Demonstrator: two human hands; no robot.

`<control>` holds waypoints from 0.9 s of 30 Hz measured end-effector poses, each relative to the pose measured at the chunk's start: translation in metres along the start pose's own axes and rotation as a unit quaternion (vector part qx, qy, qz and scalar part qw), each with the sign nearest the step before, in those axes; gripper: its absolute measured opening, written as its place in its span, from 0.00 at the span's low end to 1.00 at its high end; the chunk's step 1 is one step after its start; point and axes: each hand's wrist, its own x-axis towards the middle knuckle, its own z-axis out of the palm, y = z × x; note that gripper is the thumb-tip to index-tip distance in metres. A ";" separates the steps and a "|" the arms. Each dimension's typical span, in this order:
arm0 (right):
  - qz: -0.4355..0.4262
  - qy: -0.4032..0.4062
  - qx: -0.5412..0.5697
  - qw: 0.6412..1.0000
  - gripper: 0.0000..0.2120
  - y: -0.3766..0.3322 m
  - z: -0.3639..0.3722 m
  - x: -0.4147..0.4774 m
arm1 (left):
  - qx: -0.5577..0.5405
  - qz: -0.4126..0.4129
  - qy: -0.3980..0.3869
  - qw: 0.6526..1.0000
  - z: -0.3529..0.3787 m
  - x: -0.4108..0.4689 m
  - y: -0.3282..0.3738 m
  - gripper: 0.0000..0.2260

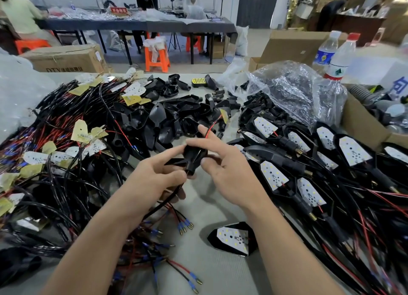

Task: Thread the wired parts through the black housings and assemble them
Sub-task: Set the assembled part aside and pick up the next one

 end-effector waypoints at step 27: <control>0.125 0.213 0.462 0.852 0.11 -0.006 -0.022 0.005 | -0.156 -0.049 -0.150 0.975 -0.046 -0.011 0.000 0.29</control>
